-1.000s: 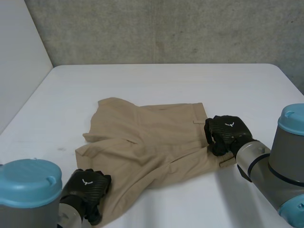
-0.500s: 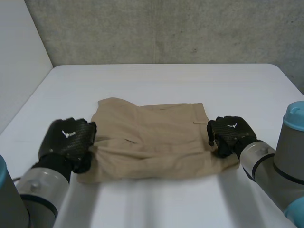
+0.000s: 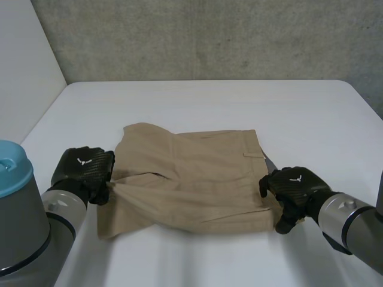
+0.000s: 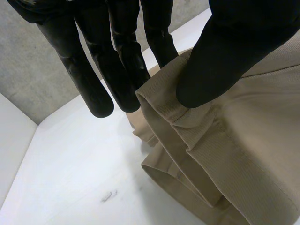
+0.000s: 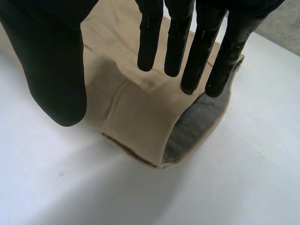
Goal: Fold the shorts.
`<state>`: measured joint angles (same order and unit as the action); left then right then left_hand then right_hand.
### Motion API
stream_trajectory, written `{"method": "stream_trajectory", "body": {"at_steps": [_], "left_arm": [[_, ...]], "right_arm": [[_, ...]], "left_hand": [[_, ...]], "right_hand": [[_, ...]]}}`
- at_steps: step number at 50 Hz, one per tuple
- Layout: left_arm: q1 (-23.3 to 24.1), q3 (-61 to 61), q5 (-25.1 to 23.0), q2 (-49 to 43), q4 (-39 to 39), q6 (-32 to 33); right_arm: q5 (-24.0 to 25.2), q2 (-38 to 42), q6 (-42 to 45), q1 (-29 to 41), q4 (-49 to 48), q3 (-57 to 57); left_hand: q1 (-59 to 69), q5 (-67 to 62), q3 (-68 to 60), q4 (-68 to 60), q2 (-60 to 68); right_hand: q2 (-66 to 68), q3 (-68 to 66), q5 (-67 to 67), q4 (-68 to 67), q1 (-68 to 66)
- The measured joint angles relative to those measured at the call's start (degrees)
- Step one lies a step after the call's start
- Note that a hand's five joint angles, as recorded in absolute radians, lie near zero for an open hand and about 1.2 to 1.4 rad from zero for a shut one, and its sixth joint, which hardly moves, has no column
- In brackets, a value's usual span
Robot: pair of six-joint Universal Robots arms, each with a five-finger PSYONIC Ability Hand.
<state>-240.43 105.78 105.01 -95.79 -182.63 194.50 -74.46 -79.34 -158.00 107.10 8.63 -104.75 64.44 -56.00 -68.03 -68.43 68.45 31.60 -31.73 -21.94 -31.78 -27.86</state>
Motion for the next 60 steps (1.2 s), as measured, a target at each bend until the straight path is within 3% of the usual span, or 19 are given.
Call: {"method": "stream_trajectory", "body": {"at_steps": [3, 5, 8, 17, 20, 25, 26, 33, 39, 48, 60], "left_arm": [[-0.21, -0.63, 0.06, -0.65, -0.01, -0.04], [-0.33, -0.88, 0.04, -0.92, -0.01, -0.06], [-0.34, -0.95, 0.03, -1.06, 0.2, -0.06], [0.6, -0.56, 0.04, 2.09, 4.04, 1.42], [1.81, -1.26, -0.06, 9.01, 10.11, 3.13], [3.26, -3.0, -0.15, 17.04, 14.82, 4.09], [4.01, -4.5, -0.25, 22.41, 17.32, 4.51], [4.49, -8.74, -2.5, 33.13, 23.42, 5.89], [3.89, -10.21, -5.14, 36.78, 25.85, 6.43], [2.53, -5.18, -6.31, 31.83, 24.07, 6.24], [-2.17, -5.06, -6.27, 9.95, 9.15, 6.67]], "right_arm": [[-0.11, 1.05, 0.02, 0.26, -2.0, -0.9], [-0.27, 1.91, -0.01, 0.26, -3.85, -1.24], [-0.61, 2.85, -0.05, 0.06, -6.66, -1.26], [-1.13, -3.16, 0.69, -0.29, -7.35, -0.23], [-0.83, -11.03, 2.68, -0.4, -2.51, 1.19], [-0.51, -16.53, 4.57, -0.65, 3.14, 3.26], [-0.36, -19.52, 5.73, -0.93, 6.9, 5.12], [-0.27, -24.22, 7.76, -1.85, 14.5, 10.68], [-0.06, -25.86, 8.47, -3.06, 17.69, 13.8], [0.56, -21.18, 10.34, -4.57, 16.88, 11.16], [0.47, -3.17, 11.63, -4.29, 11.03, 11.79]], "left_hand": [[0.0, 0.0, 0.0, 0.0, 0.0], [0.0, 0.0, 0.0, 0.0, 0.0], [0.0, 0.0, 0.0, 0.0, 0.0], [0.0, 0.0, -0.12, 0.0, 0.03], [0.0, 0.0, -0.16, -0.01, 0.08], [0.0, 0.0, -0.24, -0.01, 0.13], [0.0, 0.0, -0.24, -0.01, 0.14], [0.0, 0.0, -0.25, -0.02, 0.15], [0.0, 0.0, -0.25, -0.02, 0.16], [0.0, 0.0, -0.25, -0.03, 0.16], [0.0, 0.0, -0.26, -0.11, 0.17]], "right_hand": [[8.46, -7.43, -6.43, -7.39, -6.52], [29.09, -27.74, -25.65, -27.75, -24.0], [35.85, -35.34, -33.49, -35.99, -27.65], [35.85, -35.36, -33.61, -36.29, -27.65], [35.85, -35.36, -33.61, -36.29, -27.65], [35.85, -35.36, -33.61, -36.29, -27.65], [35.85, -35.36, -33.61, -36.29, -27.65], [35.85, -35.36, -33.61, -36.53, -27.65], [35.85, -35.36, -33.61, -36.53, -27.65], [35.85, -35.36, -33.61, -36.53, -27.65], [35.85, -35.36, -33.61, -36.53, -27.65]]}}
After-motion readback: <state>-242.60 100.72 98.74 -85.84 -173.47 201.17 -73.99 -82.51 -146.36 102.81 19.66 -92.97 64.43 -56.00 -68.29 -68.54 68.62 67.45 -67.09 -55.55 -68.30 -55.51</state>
